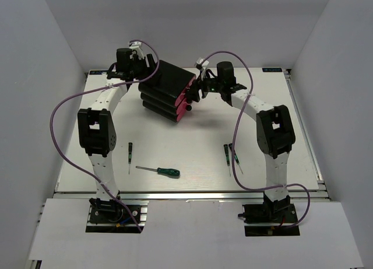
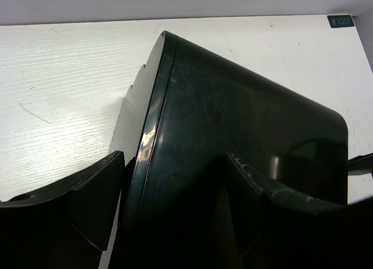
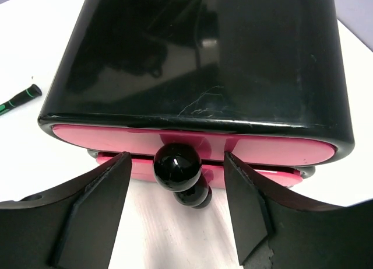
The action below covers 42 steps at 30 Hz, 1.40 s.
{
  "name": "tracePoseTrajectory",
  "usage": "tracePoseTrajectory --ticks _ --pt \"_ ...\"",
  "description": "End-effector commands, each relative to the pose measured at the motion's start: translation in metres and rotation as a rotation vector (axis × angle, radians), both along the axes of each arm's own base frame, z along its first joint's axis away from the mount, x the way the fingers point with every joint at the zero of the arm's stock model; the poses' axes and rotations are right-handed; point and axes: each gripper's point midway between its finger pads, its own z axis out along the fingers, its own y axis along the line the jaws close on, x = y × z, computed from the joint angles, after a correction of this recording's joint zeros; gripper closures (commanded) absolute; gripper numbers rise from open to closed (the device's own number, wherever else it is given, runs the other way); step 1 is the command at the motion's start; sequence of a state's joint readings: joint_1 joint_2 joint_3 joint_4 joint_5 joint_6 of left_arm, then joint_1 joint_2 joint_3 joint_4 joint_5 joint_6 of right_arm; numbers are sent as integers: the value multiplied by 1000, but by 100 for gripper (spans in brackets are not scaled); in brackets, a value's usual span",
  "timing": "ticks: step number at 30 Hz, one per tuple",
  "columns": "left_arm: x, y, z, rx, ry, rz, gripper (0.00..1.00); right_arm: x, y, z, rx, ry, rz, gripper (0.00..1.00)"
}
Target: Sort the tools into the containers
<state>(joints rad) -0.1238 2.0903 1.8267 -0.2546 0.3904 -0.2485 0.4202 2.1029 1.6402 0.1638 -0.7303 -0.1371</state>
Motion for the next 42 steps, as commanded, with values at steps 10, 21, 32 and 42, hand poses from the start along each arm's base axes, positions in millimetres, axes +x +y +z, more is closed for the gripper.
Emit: tracePoseTrajectory --ticks 10,21,32,42 --pt "-32 5 -50 22 272 68 20 -15 -36 13 -22 -92 -6 18" --pt "-35 -5 -53 -18 281 11 20 18 -21 -25 -70 -76 2 18" --pt "-38 -7 -60 -30 301 1 21 24 -2 -43 -81 -62 0 28" --pt "-34 -4 -54 -23 281 22 21 9 -24 -46 -84 -50 -4 65"
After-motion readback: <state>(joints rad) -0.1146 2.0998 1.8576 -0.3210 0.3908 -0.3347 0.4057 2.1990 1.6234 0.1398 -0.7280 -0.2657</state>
